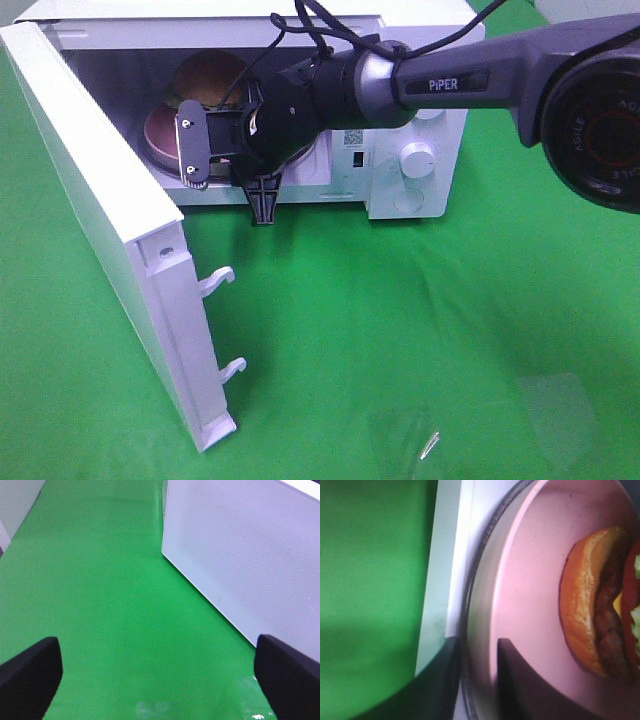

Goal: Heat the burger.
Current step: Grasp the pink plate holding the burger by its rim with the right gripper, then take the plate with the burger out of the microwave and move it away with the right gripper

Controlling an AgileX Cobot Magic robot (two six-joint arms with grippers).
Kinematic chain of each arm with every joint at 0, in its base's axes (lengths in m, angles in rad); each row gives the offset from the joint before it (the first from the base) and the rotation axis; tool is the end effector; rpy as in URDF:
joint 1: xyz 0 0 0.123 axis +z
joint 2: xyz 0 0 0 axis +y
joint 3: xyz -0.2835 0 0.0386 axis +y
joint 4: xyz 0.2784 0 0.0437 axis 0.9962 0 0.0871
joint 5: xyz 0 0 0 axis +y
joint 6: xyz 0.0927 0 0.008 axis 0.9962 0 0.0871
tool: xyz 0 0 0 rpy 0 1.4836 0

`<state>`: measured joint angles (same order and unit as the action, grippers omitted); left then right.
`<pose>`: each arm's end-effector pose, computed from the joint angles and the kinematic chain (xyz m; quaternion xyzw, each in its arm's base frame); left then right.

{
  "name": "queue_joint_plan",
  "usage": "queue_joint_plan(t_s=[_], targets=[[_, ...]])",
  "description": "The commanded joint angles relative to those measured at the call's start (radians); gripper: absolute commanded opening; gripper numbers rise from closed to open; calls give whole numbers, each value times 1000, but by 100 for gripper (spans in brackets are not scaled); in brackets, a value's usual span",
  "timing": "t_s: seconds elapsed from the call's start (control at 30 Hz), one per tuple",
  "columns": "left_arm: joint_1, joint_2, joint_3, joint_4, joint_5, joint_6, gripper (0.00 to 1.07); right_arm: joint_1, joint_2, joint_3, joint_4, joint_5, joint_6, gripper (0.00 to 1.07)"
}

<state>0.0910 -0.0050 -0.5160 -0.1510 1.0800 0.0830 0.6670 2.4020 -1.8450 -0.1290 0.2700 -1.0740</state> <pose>0.0194 -0.0106 0.2950 0.0010 0.8504 -0.0298 0.5253 0.4448 0.3462 0.1129 -0.7303 0.5502 -0.1214 0.3862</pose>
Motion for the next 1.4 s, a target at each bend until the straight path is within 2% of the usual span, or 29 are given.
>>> queue_joint_plan(t_s=[0.03, 0.17, 0.43, 0.73, 0.87, 1.1, 1.4], targets=[[1, -15, -1, 0, -13, 0, 98, 3, -3, -6, 12, 6, -10, 6], [1, -15, -1, 0, -13, 0, 98, 3, -3, -6, 19, 6, -10, 0], [1, -15, -1, 0, -13, 0, 98, 3, -3, -6, 35, 9, -34, 0], [1, -15, -1, 0, -13, 0, 98, 10, -7, -6, 60, 100, -139, 0], [1, -15, -1, 0, -13, 0, 98, 10, -31, -6, 115, 195, -301, 0], [1, -15, -1, 0, -13, 0, 98, 2, -57, -6, 115, 232, -330, 0], [1, -15, -1, 0, -13, 0, 98, -36, -175, 154, 185, 148, -515, 0]])
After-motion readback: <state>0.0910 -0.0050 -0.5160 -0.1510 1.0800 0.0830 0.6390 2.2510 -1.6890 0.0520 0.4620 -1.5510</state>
